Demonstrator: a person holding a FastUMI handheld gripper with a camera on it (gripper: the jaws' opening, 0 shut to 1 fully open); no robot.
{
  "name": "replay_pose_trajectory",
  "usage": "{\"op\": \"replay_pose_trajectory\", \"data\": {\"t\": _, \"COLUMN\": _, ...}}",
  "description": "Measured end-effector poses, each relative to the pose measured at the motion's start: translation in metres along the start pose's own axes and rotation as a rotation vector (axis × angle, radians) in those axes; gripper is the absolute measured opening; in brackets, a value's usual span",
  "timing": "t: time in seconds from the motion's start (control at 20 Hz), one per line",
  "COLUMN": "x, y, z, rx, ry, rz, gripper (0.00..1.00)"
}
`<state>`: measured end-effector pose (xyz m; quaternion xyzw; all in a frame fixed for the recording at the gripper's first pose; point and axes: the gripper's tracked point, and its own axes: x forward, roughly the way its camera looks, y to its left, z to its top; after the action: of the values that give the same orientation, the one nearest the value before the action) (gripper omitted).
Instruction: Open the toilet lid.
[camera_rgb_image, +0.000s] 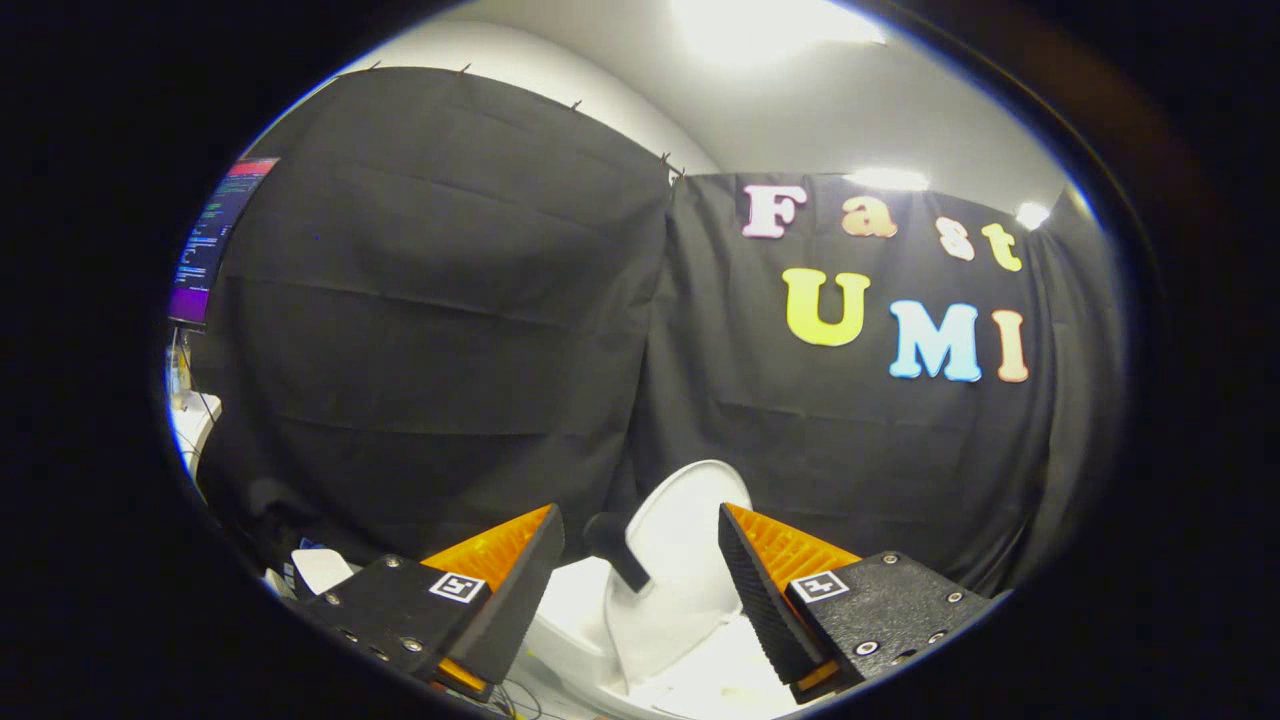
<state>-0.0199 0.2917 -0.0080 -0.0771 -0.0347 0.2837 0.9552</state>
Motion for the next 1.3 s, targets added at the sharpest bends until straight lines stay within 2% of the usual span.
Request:
{"op": "replay_pose_trajectory", "data": {"t": 0.1, "x": -0.025, "y": -0.025, "z": 0.004, "rx": -0.049, "ry": -0.045, "rz": -0.009, "gripper": 0.95}}
{"op": "replay_pose_trajectory", "data": {"t": 0.25, "x": -0.067, "y": -0.079, "z": 0.005, "rx": -0.163, "ry": -0.056, "rz": -0.093, "gripper": 0.95}}
{"op": "replay_pose_trajectory", "data": {"t": 0.35, "x": -0.085, "y": -0.108, "z": 0.000, "rx": -0.195, "ry": -0.038, "rz": -0.147, "gripper": 0.95}}
{"op": "replay_pose_trajectory", "data": {"t": 0.55, "x": -0.121, "y": -0.157, "z": -0.004, "rx": -0.146, "ry": 0.015, "rz": -0.268, "gripper": 0.95}}
{"op": "replay_pose_trajectory", "data": {"t": 0.75, "x": -0.162, "y": -0.221, "z": 0.012, "rx": -0.070, "ry": -0.026, "rz": -0.446, "gripper": 0.95}}
{"op": "replay_pose_trajectory", "data": {"t": 0.9, "x": -0.194, "y": -0.267, "z": -0.002, "rx": -0.015, "ry": 0.011, "rz": -0.607, "gripper": 0.95}}
{"op": "replay_pose_trajectory", "data": {"t": 1.1, "x": -0.212, "y": -0.285, "z": -0.010, "rx": 0.043, "ry": -0.012, "rz": -0.679, "gripper": 0.95}}
{"op": "replay_pose_trajectory", "data": {"t": 1.2, "x": -0.214, "y": -0.293, "z": -0.021, "rx": 0.073, "ry": 0.023, "rz": -0.711, "gripper": 0.95}}
{"op": "replay_pose_trajectory", "data": {"t": 1.3, "x": -0.212, "y": -0.287, "z": -0.015, "rx": 0.095, "ry": -0.002, "rz": -0.716, "gripper": 0.95}}
